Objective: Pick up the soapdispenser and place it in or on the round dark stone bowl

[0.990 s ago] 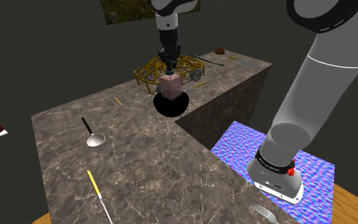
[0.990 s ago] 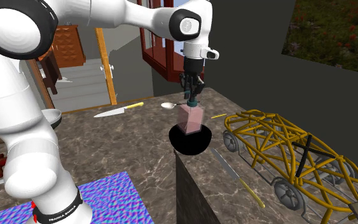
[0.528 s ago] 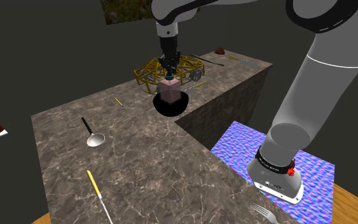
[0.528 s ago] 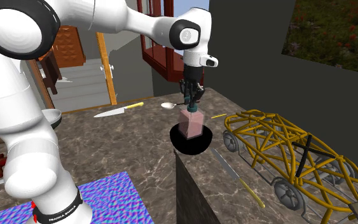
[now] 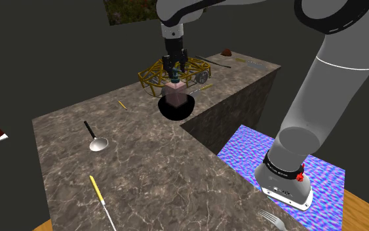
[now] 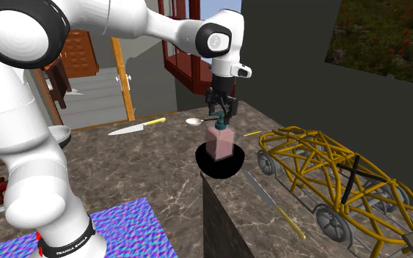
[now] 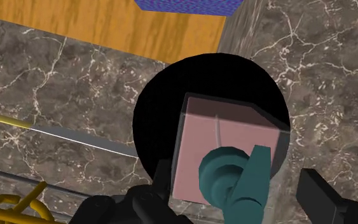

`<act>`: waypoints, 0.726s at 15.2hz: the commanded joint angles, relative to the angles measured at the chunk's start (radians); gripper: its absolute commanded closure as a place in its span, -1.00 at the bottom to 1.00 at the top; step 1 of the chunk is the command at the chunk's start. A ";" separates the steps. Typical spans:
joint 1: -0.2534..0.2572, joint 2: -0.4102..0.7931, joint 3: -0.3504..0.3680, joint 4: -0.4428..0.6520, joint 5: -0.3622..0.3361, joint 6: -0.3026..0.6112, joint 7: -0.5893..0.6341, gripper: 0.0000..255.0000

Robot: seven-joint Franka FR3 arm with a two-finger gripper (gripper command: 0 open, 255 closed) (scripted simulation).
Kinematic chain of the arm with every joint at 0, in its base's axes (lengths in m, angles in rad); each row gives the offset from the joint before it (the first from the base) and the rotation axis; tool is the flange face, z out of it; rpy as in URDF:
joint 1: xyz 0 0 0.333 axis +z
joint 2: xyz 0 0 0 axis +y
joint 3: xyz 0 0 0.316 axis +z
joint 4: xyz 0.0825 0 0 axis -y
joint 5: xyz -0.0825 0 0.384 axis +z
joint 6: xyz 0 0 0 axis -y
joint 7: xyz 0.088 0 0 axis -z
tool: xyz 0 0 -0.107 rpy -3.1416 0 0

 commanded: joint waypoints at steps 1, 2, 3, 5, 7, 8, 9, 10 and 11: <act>0.000 0.000 0.000 0.000 0.000 0.000 0.000 -1.00; 0.000 0.000 0.000 -0.001 0.000 0.000 0.000 -1.00; 0.000 0.000 0.000 -0.001 0.000 0.000 0.000 -1.00; 0.000 0.002 0.000 0.069 0.000 -0.068 0.001 -1.00; 0.000 0.009 0.000 0.137 0.000 -0.129 0.001 -1.00; 0.000 0.009 0.000 0.137 0.000 -0.129 0.001 -1.00; 0.000 0.009 0.000 0.137 0.000 -0.129 0.001 -1.00; 0.000 0.009 0.000 0.137 0.000 -0.129 0.001 -1.00; 0.000 0.009 0.000 0.137 0.000 -0.129 0.001 -1.00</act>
